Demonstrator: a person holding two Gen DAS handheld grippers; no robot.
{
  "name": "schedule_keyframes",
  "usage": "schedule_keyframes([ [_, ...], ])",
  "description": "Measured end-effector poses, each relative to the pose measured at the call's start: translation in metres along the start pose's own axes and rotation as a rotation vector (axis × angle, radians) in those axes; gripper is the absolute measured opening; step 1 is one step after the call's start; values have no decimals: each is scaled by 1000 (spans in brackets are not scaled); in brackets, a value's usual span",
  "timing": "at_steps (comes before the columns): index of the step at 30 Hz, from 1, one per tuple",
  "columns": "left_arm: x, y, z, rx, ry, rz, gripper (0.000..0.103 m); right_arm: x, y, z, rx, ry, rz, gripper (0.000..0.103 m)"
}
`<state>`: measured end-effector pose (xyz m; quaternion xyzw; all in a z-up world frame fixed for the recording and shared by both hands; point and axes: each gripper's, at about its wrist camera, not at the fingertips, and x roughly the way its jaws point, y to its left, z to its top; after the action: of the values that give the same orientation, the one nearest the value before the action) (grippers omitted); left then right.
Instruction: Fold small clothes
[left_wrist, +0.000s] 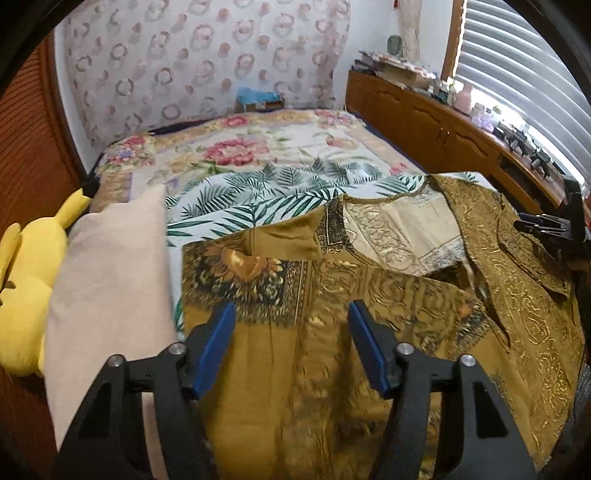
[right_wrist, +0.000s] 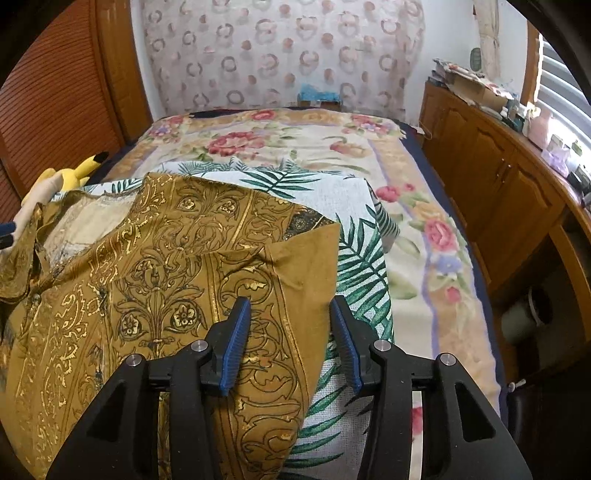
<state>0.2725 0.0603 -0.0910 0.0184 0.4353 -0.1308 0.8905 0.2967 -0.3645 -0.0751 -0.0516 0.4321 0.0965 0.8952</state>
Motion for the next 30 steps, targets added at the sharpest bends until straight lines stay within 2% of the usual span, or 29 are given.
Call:
schedule_keyframes([
  [5,16,7,14,-3,23,3,56,0,0,0,2,1,2,45],
  [10,18,17,19,-21,28,-39,56,0,0,0,1,1,1,45],
  [12,17,21,20,-31,21,-52,51,0,1,0,0,1,1,45],
  [13,17,24,20,-40,22,-59,46,0,0,0,0,1,0,45],
  [18,32,25,14,-35,67,-25,42,0,0,0,0,1,0,45],
  [21,32,19,12,-12,55,-2,42,0,-1,0,-1,1,0,45],
  [23,31,15,10,4,48,-6,23,0,-1,0,0,1,0,45],
  [24,31,13,10,14,48,-4,20,0,0,0,-1,1,0,45],
  [26,30,11,10,22,54,-17,4,0,-1,0,-1,2,0,46],
  [28,29,10,11,34,63,-7,1,0,0,0,0,1,0,46],
  [30,21,11,12,36,37,17,0,0,0,0,-1,1,0,46],
])
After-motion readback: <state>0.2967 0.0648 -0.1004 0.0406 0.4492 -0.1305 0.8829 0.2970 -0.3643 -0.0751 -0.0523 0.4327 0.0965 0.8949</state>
